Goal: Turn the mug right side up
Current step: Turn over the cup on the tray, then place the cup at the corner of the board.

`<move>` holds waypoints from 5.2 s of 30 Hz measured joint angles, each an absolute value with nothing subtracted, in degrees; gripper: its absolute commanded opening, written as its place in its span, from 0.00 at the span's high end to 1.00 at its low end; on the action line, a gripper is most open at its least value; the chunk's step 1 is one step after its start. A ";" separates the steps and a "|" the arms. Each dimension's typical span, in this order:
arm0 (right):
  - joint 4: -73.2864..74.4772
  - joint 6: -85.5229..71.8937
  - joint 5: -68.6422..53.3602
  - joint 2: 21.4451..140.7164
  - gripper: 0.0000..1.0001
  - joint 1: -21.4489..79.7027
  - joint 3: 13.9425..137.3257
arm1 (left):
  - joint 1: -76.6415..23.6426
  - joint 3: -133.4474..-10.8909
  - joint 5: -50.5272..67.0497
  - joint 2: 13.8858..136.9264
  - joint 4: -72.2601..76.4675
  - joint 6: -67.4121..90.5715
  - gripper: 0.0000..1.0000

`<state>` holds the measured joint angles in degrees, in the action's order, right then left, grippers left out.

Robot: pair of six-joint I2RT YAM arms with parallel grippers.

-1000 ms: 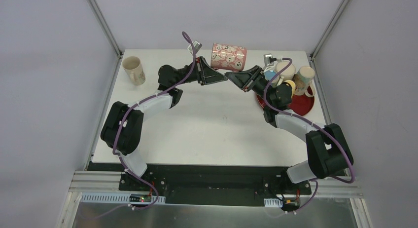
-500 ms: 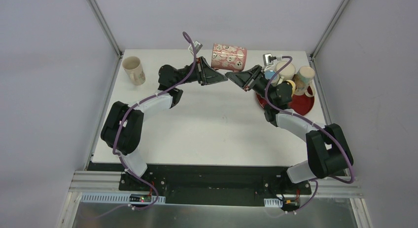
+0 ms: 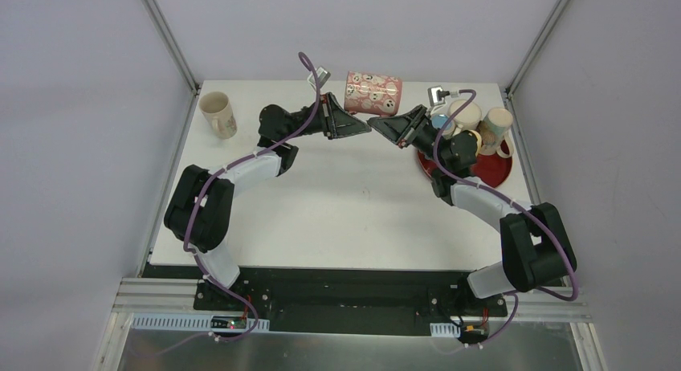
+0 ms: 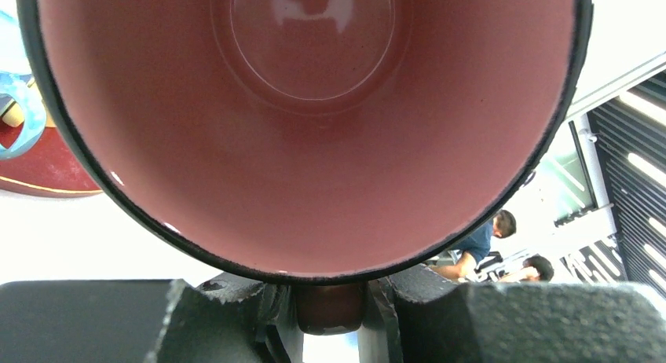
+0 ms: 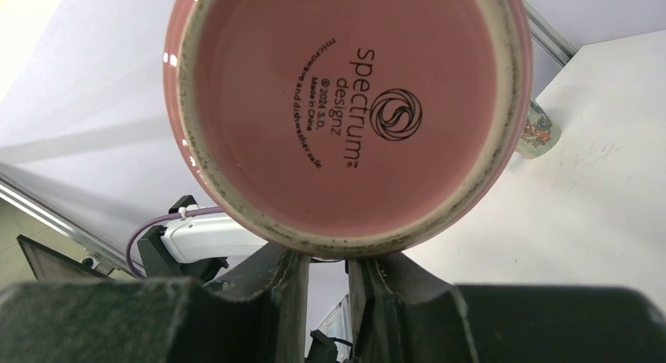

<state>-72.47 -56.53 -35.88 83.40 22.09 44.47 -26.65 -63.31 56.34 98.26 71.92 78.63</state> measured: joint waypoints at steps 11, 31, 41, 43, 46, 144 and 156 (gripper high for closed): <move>-69.54 -54.94 -36.82 82.56 0.47 21.06 44.47 | -26.52 -63.18 56.36 98.08 70.08 77.80 1.00; -52.60 -36.12 -47.94 75.50 0.01 19.07 44.47 | -20.43 -59.44 56.86 91.79 62.08 70.70 1.00; -9.28 -0.95 -56.34 67.20 0.01 17.32 53.80 | -16.01 -57.98 56.40 85.17 45.50 58.35 1.00; 0.43 6.59 -54.72 65.49 0.01 17.21 55.55 | -15.88 -58.08 56.36 84.16 41.60 55.09 1.00; 13.56 16.25 -49.91 63.22 0.01 17.21 57.63 | -15.64 -59.61 56.12 83.55 32.86 48.60 1.00; 25.96 33.41 -35.81 46.83 0.01 10.66 45.30 | 0.27 -98.32 5.76 118.85 -30.02 -0.95 1.00; 25.96 32.97 -36.53 46.83 0.01 10.26 45.30 | 0.86 -98.32 6.37 118.85 -31.03 -0.86 1.00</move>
